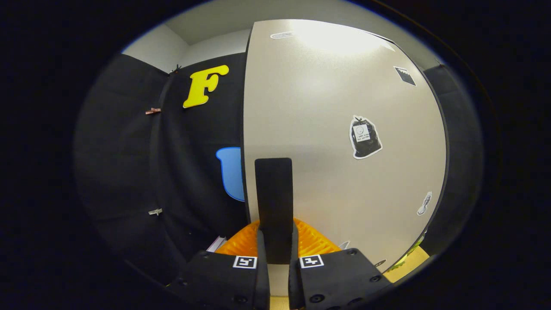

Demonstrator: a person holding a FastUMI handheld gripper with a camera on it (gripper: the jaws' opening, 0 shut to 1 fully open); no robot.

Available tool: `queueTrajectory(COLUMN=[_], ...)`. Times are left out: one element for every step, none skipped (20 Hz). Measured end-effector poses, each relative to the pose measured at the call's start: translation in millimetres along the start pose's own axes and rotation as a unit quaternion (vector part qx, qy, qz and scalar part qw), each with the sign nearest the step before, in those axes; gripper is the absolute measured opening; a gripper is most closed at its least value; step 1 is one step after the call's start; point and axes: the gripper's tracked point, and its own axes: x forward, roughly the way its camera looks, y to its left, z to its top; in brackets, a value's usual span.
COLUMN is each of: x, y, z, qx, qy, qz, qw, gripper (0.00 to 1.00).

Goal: Open the shoe cabinet door, grab the shoes and put them into the shoe cabinet, then close the shoe cabinet door.

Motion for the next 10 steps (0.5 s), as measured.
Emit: queueTrajectory(x=[-7.7, -19.1, -28.8, -35.7, -41.7, -48.2, -53.9, -58.8, -64.6, -71.0], y=[0.8, 3.5, 5.5, 6.9, 5.6, 1.5, -1.4, -4.1, -6.5, -7.5], z=[1.7, 4.9, 6.5, 8.6, 9.8, 9.9, 10.1, 11.4, 12.1, 13.4], qx=[-0.003, -0.003, 0.001, 0.005, 0.008, 0.009, 0.009, 0.009, 0.012, 0.013], qy=[-0.002, -0.005, -0.004, -0.004, -0.004, -0.005, -0.004, -0.005, -0.004, -0.003], qz=[0.006, 0.013, 0.020, 0.027, 0.030, 0.035, 0.039, 0.042, 0.045, 0.048], qw=[1.000, 1.000, 1.000, 1.000, 0.999, 0.999, 0.999, 0.999, 0.999, 0.999], gripper=[0.21, 0.21, 0.21, 0.21, 0.21, 0.21, 0.21, 0.21, 0.21, 0.21])
